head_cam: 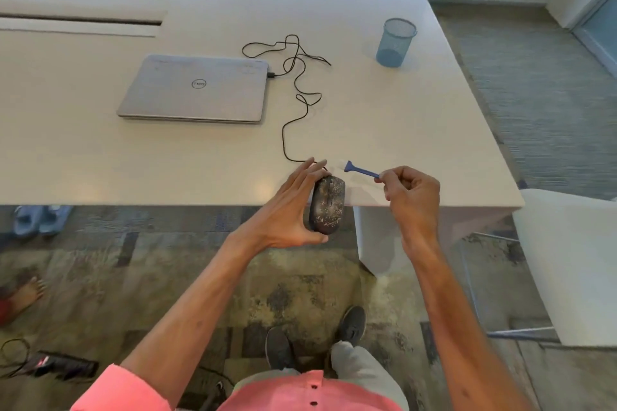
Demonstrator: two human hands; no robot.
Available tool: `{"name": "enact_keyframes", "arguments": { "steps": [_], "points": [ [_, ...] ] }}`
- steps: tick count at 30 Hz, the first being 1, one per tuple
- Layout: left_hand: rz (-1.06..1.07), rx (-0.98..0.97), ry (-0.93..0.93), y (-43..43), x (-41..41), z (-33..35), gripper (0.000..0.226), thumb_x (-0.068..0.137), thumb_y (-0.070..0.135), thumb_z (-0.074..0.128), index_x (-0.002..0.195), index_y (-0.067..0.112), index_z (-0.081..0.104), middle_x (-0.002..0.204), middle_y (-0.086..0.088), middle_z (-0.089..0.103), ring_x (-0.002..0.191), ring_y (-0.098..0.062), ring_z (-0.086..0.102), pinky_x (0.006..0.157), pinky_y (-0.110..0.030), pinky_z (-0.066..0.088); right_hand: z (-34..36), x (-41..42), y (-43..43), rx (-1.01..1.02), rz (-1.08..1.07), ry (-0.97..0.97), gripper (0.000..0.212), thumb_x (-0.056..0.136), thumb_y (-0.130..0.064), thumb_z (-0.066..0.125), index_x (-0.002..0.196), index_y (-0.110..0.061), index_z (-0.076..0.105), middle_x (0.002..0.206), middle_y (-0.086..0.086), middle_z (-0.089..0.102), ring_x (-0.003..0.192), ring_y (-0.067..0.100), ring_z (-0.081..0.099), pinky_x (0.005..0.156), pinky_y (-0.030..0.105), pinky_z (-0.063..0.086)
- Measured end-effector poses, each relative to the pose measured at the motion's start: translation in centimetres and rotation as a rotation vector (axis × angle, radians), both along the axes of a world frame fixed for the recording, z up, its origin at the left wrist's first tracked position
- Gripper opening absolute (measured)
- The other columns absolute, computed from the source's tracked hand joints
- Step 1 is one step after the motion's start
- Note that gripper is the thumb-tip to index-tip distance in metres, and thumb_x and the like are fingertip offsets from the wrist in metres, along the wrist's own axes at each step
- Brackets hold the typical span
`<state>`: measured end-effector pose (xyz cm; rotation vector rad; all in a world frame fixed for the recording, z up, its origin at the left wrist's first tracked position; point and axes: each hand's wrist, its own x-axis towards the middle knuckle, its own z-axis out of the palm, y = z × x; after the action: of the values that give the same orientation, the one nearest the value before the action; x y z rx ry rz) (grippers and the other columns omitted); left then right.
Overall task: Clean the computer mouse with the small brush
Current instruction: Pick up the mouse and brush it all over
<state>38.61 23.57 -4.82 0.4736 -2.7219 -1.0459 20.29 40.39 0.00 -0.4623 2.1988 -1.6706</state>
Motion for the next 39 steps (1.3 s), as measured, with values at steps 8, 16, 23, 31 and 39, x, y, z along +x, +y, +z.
{"name": "enact_keyframes", "arguments": {
  "steps": [8,16,23,31,39],
  "points": [
    [-0.072,-0.043,-0.067,1.8,1.6,-0.2,0.127,0.074,0.053,0.097,0.176,0.026,0.025,0.189,0.014,0.010,0.174,-0.001,-0.012,0.138,-0.029,0.004,0.0,0.7,2.5,0.072,0.053,0.046,0.024,0.090,-0.021,0.071,0.070,-0.022,0.085,0.051,-0.007,0.039,0.050,0.007,0.027,0.046,0.015,0.024],
    [-0.111,-0.081,-0.119,4.4,2.1,0.3,0.126,0.078,0.063,0.082,0.178,0.018,0.020,0.190,0.012,0.005,0.174,-0.002,-0.015,0.142,-0.034,0.004,-0.7,1.0,3.9,0.167,0.109,0.002,0.030,0.095,-0.013,0.072,0.067,-0.008,0.079,0.043,-0.018,0.042,0.044,0.002,0.036,0.048,0.009,0.033],
    [-0.127,-0.086,-0.090,6.2,1.2,0.0,0.126,0.078,0.061,0.086,0.178,0.022,0.020,0.190,0.013,0.006,0.175,-0.003,-0.012,0.139,-0.027,0.000,-0.9,0.5,6.0,0.245,0.085,0.030,0.027,0.094,-0.018,0.075,0.068,-0.016,0.082,0.038,-0.019,0.045,0.034,0.003,0.036,0.040,0.009,0.028],
    [-0.104,-0.089,-0.104,5.8,1.3,-0.5,0.126,0.078,0.056,0.090,0.178,0.022,0.021,0.190,0.012,0.007,0.175,-0.003,-0.012,0.138,-0.026,0.001,-1.1,-0.8,7.3,0.287,0.027,0.059,0.028,0.093,-0.020,0.075,0.067,-0.013,0.081,0.040,-0.016,0.045,0.037,0.003,0.039,0.042,0.011,0.034],
    [-0.090,-0.103,-0.111,6.0,1.1,-0.7,0.131,0.077,0.059,0.092,0.179,0.023,0.019,0.190,0.012,0.005,0.175,-0.003,-0.013,0.140,-0.031,0.001,-1.0,0.9,6.3,0.143,0.091,-0.132,0.025,0.099,-0.009,0.073,0.081,0.006,0.080,0.049,-0.010,0.040,0.046,0.004,0.029,0.048,0.011,0.029]
  ]
}}
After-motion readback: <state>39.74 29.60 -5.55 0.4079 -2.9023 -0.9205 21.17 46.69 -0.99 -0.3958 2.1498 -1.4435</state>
